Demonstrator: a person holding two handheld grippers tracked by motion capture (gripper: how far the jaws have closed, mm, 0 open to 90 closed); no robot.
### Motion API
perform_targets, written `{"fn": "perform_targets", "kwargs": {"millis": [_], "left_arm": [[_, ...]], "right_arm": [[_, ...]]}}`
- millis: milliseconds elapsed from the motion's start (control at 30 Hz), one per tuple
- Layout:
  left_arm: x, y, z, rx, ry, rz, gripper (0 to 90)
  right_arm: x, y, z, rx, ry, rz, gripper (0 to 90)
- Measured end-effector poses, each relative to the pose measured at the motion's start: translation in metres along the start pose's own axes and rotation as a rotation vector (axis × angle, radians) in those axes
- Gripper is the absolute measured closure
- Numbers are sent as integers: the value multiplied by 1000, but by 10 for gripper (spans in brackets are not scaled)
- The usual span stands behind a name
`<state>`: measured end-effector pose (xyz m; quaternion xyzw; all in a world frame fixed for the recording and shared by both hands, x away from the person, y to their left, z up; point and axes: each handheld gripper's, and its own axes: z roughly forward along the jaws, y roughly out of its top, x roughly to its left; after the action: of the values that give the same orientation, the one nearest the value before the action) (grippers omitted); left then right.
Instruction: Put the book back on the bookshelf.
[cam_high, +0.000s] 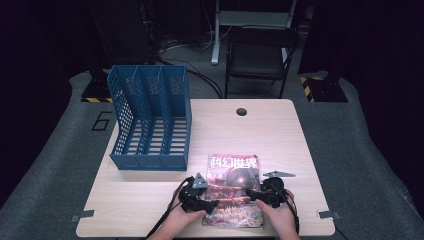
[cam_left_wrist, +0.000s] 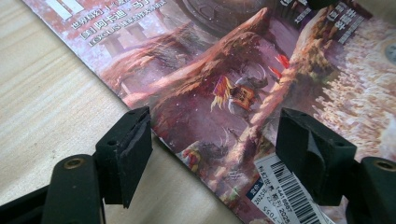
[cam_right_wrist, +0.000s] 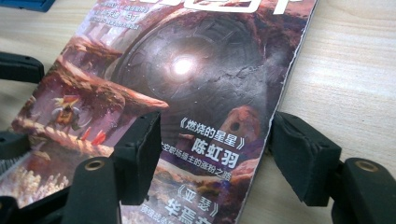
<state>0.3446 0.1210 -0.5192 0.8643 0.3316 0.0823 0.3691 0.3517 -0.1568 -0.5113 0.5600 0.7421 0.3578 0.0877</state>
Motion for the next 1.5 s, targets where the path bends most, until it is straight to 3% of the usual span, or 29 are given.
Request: {"fn": "perform_targets", "kwargs": {"millis": [100, 533, 567, 733, 900, 1000, 1200, 1433, 1467, 1500], "left_arm": [[-3, -2, 1, -15, 15, -10, 258], [-3, -3, 0, -18, 12, 6, 259], [-4, -3, 1, -25, 26, 8, 260], [-4, -4, 1, -28, 19, 5, 259], [-4, -4, 1, -35, 22, -1, 260], [-4, -5, 1, -36, 23, -1, 260], [-4, -5, 1, -39, 28, 8, 260], [-4, -7, 1, -57, 23, 7, 260], [-4, -7, 1, -57, 24, 9, 260], [-4, -7, 1, -58, 25, 8, 260]], "right_arm": [[-1, 1, -1, 3, 12, 43, 339], [-1, 4, -2, 0, 18, 66, 336], [-1, 4, -3, -6, 23, 68, 336], [-2, 6, -10, -55, 71, 97, 350], [2, 14, -20, -118, 182, 120, 415], [3, 15, -19, -109, 177, 103, 415], [-5, 9, -7, -17, 132, 134, 406], [-8, 7, -2, 9, 83, 113, 393], [-6, 7, -3, 16, 78, 143, 393], [-8, 7, -3, 11, 66, 128, 392]]}}
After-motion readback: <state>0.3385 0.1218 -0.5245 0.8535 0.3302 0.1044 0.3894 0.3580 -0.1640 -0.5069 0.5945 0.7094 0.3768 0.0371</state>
